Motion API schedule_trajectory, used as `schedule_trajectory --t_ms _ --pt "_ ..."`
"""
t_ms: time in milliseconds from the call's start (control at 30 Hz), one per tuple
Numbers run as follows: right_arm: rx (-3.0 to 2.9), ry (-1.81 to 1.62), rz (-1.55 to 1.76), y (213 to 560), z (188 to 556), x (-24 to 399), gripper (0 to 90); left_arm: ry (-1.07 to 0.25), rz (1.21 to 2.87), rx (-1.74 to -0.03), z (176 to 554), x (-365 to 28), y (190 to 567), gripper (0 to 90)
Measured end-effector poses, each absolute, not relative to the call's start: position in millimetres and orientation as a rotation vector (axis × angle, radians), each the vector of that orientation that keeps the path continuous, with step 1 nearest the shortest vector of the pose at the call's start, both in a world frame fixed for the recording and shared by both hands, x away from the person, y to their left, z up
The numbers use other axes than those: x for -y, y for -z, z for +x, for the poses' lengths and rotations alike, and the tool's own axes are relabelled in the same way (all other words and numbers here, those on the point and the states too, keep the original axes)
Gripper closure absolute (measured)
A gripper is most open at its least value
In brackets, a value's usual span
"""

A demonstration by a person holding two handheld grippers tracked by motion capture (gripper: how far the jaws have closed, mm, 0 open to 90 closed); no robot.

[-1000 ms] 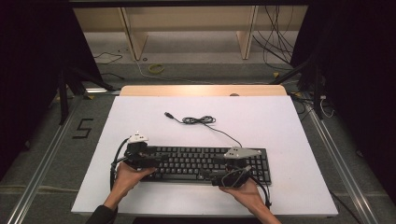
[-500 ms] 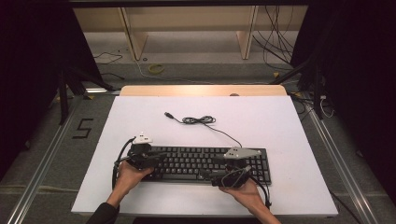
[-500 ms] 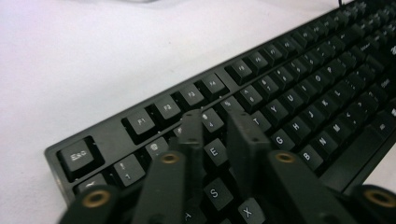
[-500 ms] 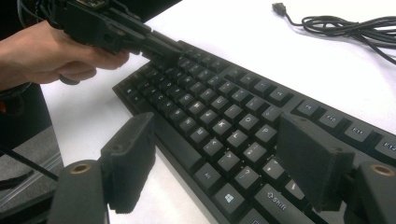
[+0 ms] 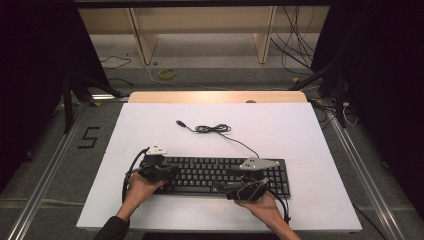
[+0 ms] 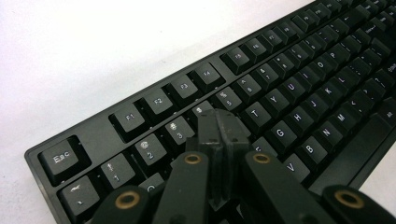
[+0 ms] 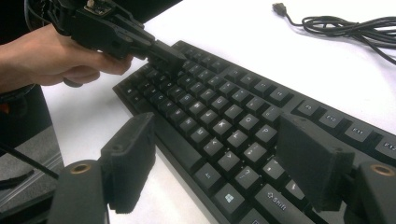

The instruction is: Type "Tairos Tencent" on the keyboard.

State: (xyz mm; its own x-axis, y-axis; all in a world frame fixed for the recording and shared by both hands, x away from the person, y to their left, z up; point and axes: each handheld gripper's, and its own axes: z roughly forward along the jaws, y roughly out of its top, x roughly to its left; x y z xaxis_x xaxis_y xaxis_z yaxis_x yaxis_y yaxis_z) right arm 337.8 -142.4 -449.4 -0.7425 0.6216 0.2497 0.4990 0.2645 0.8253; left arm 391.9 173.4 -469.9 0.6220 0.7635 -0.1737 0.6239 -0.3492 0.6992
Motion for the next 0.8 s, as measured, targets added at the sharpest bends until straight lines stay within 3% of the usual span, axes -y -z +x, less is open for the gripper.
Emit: schedule_trajectory --t_ms 800 --pt "-2.396 -1.490 1.070 448.9 337.6 142.3 29.3 -0.224 2.096 -1.096 392.8 -170.0 475.8 89.1"
